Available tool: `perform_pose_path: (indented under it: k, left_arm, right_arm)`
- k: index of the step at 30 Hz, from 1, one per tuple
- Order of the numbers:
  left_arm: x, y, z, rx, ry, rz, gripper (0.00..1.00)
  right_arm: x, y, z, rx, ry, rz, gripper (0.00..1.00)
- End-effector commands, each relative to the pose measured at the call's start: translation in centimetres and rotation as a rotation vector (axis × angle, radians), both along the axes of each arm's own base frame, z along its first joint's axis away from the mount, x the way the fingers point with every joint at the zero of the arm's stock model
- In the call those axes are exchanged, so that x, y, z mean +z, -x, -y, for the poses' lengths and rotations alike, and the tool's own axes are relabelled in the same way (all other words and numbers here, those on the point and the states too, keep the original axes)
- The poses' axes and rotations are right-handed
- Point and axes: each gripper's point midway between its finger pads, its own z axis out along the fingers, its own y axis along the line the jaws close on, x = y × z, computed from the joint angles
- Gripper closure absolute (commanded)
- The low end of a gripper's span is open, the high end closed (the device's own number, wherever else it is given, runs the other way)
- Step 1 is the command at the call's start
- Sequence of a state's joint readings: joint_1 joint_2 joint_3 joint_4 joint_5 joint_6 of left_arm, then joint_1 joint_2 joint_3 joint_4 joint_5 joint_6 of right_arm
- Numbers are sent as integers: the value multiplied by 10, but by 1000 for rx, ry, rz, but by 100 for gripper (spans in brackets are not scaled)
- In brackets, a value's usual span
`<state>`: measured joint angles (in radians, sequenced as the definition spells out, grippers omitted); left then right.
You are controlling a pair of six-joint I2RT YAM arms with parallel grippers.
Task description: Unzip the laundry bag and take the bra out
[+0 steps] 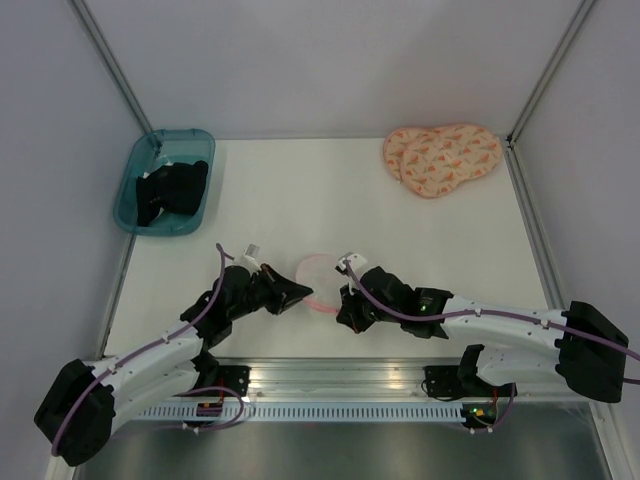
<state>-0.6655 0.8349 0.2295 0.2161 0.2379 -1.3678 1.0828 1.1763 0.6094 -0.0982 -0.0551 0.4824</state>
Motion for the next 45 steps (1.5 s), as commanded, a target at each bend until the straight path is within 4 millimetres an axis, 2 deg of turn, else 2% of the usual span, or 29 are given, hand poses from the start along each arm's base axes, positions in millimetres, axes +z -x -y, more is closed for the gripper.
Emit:
perform_pose_path:
  k: [1, 6, 8, 13, 17, 19, 20, 21, 25, 31, 33, 35, 36, 39, 41, 43, 44, 45]
  left_arm:
    - [18, -8, 8, -33, -22, 82, 98]
    - [17, -7, 19, -110, -27, 85, 98]
    - [17, -6, 25, -142, -25, 84, 98]
    - [20, -6, 33, -209, -41, 106, 98]
    - [23, -9, 39, -258, -56, 137, 98]
    - [32, -12, 46, -295, -49, 160, 98]
    - [26, -15, 48, -312, -67, 158, 98]
    - [33, -20, 52, -325, -60, 173, 98]
    - [34, -26, 61, -370, -50, 189, 98]
    - [34, -28, 72, -431, -20, 210, 98]
    - [34, -29, 78, -462, -11, 215, 98]
    - [23, -27, 82, -509, -17, 189, 98]
    - [25, -29, 85, -522, -12, 196, 98]
    - [20, -30, 86, -525, -16, 190, 97]
    - [28, -34, 83, -487, -21, 225, 69]
    - [26, -37, 77, -438, -45, 231, 50]
    - [36, -38, 74, -419, -44, 262, 29]
    - [33, -36, 70, -408, -56, 251, 19]
  right_arm:
    - [-15, -14, 41, -136, 191, 36, 100]
    - [-24, -40, 80, -318, 362, 127, 99]
    - [-25, -50, 90, -378, 404, 161, 100]
    - [-14, -94, 116, -585, 488, 303, 100]
    - [-8, -124, 110, -645, 440, 345, 100]
    - [-9, -137, 112, -665, 438, 347, 100]
    - [-11, -141, 109, -663, 436, 347, 99]
    - [-10, -145, 106, -669, 424, 350, 100]
    - [-6, -151, 107, -685, 440, 359, 100]
    - [2, -159, 129, -769, 460, 398, 100]
    - [2, -161, 128, -766, 459, 400, 100]
    - [4, -162, 128, -774, 448, 406, 100]
    - [7, -164, 126, -774, 430, 413, 99]
    - [11, -162, 126, -768, 414, 409, 100]
    - [13, -160, 127, -775, 419, 406, 100]
    - [11, -158, 137, -807, 449, 404, 100]
    - [10, -156, 142, -816, 467, 404, 100]
    - [10, -156, 145, -830, 476, 405, 100]
